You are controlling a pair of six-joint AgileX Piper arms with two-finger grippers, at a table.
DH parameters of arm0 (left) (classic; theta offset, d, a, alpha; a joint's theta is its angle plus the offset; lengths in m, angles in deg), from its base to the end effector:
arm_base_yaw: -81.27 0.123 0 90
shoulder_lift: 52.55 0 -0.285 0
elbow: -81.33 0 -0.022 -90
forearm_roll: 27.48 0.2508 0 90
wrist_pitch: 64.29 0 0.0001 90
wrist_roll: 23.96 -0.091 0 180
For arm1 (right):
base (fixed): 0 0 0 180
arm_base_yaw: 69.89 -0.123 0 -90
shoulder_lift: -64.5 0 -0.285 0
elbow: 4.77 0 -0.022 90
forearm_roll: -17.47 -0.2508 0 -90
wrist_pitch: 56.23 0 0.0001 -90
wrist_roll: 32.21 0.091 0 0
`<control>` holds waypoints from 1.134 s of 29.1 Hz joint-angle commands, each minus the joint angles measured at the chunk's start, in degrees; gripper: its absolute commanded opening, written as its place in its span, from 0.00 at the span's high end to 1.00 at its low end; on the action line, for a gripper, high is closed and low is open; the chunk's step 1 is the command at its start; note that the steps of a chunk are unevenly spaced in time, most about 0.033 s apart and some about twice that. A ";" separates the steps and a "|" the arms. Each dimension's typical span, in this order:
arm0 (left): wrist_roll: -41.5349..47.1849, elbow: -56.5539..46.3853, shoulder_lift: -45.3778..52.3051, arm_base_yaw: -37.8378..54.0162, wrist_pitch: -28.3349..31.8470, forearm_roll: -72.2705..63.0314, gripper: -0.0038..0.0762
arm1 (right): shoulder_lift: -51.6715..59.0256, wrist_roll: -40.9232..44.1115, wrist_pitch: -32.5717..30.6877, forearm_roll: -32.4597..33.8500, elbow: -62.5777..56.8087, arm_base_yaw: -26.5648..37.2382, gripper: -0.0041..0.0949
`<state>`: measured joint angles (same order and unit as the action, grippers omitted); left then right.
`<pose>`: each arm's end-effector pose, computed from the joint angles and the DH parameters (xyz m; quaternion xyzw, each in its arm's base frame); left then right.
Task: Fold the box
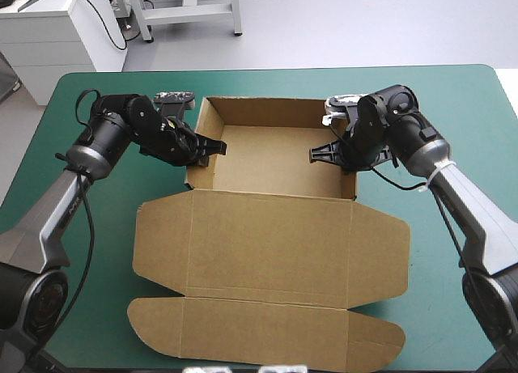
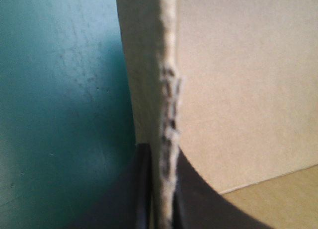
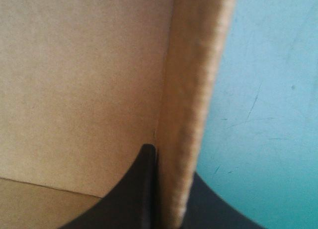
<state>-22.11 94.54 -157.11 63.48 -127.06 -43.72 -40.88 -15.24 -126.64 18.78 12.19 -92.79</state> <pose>0.3383 -0.1323 0.3362 0.0993 0.9603 -0.1727 0.1951 0.3310 0.1377 0.3418 -0.0526 0.9815 0.0520 0.1765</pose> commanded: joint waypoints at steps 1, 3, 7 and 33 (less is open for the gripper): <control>0.38 2.56 0.73 -0.78 -1.35 0.88 0.96 | 0.47 -4.11 -0.58 0.58 0.39 2.11 0.97; 1.61 2.56 -0.70 -1.70 -2.63 4.19 0.96 | -0.33 -4.11 0.25 0.58 0.39 2.14 0.97; 2.45 2.56 -3.39 -3.60 -4.07 6.26 0.96 | -2.38 -3.88 0.91 0.10 0.34 2.14 0.97; 3.23 6.18 -8.66 -4.15 -2.87 7.51 0.34 | -7.49 -4.35 3.88 -1.94 -0.09 3.80 0.34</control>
<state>-18.69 98.71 -169.05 59.61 -130.48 -35.63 -51.24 -20.06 -123.20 15.83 10.57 -89.49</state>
